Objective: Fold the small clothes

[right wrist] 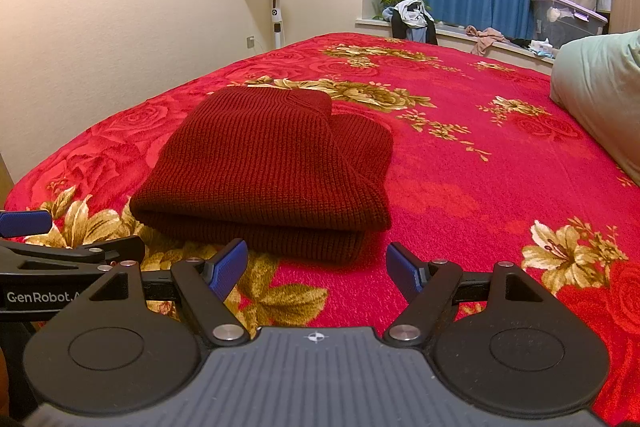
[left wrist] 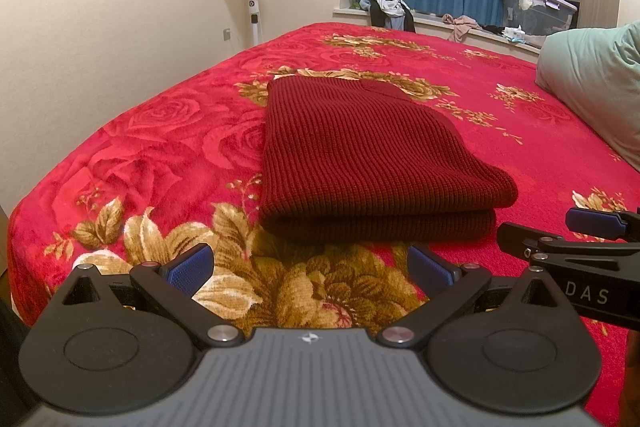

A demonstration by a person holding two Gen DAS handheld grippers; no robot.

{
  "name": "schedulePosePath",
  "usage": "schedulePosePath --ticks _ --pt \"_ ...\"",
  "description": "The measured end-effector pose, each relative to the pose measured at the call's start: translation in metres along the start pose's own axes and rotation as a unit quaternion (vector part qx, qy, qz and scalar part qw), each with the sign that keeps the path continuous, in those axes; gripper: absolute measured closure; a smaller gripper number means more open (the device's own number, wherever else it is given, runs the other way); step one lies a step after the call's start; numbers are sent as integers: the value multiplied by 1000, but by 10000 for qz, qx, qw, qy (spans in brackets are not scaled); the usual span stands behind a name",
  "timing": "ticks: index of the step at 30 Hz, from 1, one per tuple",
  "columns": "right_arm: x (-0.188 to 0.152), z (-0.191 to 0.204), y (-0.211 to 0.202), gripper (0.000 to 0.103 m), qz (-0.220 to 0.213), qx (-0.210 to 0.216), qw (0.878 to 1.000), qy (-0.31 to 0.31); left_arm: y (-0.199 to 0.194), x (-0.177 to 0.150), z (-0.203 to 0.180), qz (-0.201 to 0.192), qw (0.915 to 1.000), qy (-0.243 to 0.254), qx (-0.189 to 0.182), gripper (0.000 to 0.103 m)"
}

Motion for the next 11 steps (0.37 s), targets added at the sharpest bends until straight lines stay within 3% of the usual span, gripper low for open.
schedulePosePath --ticks 11 --pt "0 0 0 25 4 0 10000 2 0 -1 0 -4 10000 -2 -1 0"
Point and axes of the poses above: each gripper's, at about its wrist camera, not at the fingertips, and y roughly the way its jaws point, z to its left, x to its top, the point moved 6 cm from there along y, roughly the way its jaws point, and after that the axes turned 6 degrees about -y, right-handed, at the moved point
